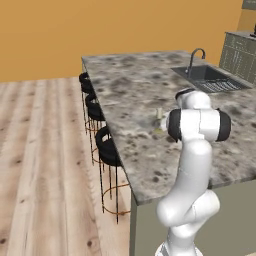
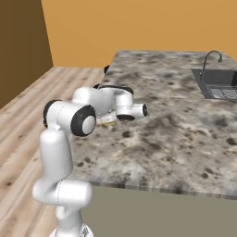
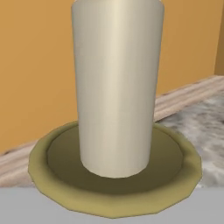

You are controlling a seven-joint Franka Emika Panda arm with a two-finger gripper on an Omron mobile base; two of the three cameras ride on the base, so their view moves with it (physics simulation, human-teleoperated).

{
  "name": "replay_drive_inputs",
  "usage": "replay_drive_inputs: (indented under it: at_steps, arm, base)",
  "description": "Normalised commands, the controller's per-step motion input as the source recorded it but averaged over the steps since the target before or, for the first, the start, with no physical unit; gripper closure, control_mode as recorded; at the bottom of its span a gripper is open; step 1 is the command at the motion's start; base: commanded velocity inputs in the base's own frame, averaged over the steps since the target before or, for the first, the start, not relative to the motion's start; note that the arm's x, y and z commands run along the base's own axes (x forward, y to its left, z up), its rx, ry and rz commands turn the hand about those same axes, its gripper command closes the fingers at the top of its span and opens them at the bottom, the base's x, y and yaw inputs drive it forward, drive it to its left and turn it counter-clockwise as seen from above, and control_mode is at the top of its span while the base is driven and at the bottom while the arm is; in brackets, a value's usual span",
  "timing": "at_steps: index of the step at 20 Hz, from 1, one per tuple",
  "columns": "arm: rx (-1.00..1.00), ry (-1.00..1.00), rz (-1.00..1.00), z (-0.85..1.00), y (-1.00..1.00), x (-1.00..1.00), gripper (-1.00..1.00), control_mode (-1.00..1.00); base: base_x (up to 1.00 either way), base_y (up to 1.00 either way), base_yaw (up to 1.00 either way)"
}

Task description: Get the candle and the liquor from the cabinet and move them to the dining counter.

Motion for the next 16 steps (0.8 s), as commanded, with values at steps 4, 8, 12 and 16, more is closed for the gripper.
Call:
replay_drive_inputs:
  at_steps: [4, 8, 12, 16]
  arm:
    - [0.02, 0.0, 0.0, -0.23, 0.0, 0.66, 1.0, -1.0]
    - [0.0, 0.0, 0.01, -0.32, 0.01, 0.59, 1.0, -1.0]
    - [0.0, -0.08, 0.01, -0.45, 0.03, 0.37, 1.0, -1.0]
    - [0.0, 0.0, 0.0, -0.33, 0.0, 0.61, 1.0, -1.0]
  base:
    - [0.0, 0.0, 0.0]
    - [0.0, 0.0, 0.0]
    - [0.0, 0.0, 0.0]
    - [0.0, 0.0, 0.0]
